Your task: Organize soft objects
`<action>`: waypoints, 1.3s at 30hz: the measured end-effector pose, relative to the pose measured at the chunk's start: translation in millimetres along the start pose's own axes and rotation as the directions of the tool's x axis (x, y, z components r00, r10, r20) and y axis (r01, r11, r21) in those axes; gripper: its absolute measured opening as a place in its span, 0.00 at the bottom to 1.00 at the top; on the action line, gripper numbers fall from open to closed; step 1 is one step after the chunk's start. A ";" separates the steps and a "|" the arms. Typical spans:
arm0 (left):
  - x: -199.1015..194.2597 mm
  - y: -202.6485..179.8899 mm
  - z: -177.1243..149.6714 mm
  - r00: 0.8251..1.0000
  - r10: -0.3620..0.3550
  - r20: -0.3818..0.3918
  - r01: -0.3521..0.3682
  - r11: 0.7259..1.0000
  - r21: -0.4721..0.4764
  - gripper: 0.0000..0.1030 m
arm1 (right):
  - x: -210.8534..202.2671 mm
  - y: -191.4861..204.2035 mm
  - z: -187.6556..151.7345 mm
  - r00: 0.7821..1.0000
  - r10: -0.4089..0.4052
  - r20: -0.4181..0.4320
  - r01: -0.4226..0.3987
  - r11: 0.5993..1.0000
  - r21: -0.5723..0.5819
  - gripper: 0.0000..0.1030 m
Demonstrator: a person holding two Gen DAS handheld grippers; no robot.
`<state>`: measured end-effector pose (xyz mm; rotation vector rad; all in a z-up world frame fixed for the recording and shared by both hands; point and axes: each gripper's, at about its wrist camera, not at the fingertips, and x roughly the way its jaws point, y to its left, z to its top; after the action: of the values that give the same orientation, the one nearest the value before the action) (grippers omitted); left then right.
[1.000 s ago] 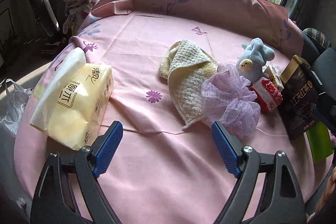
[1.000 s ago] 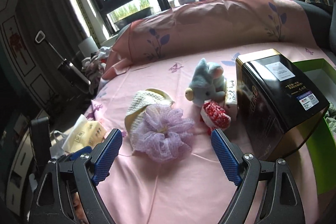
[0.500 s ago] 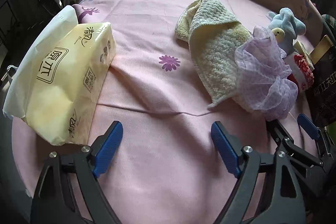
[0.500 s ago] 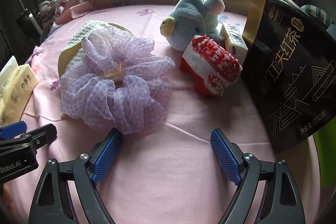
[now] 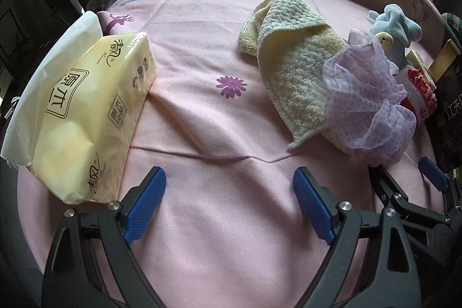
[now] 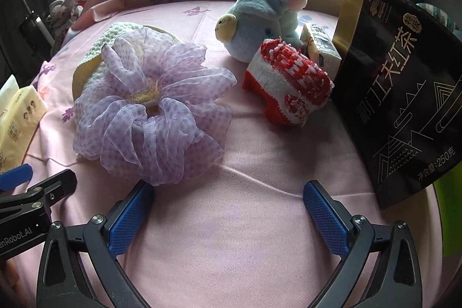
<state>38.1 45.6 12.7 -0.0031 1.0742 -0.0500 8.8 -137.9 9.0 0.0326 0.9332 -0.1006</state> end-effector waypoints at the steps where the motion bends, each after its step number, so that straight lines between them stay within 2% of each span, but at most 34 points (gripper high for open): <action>1: 0.0 -0.4 -0.5 1.000 0.000 -0.001 0.000 1.000 -0.001 0.87 | 0.4 0.6 0.4 1.000 0.000 -0.001 0.000 1.000 0.000 1.00; 39: 0.8 3.5 -4.3 1.000 0.016 0.012 -0.016 1.000 -0.001 0.93 | 2.5 1.3 1.4 1.000 -0.001 0.000 0.001 1.000 -0.002 1.00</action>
<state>34.8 49.1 9.8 0.0043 1.0626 -0.0354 11.6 -136.9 7.9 0.0300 0.9337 -0.1008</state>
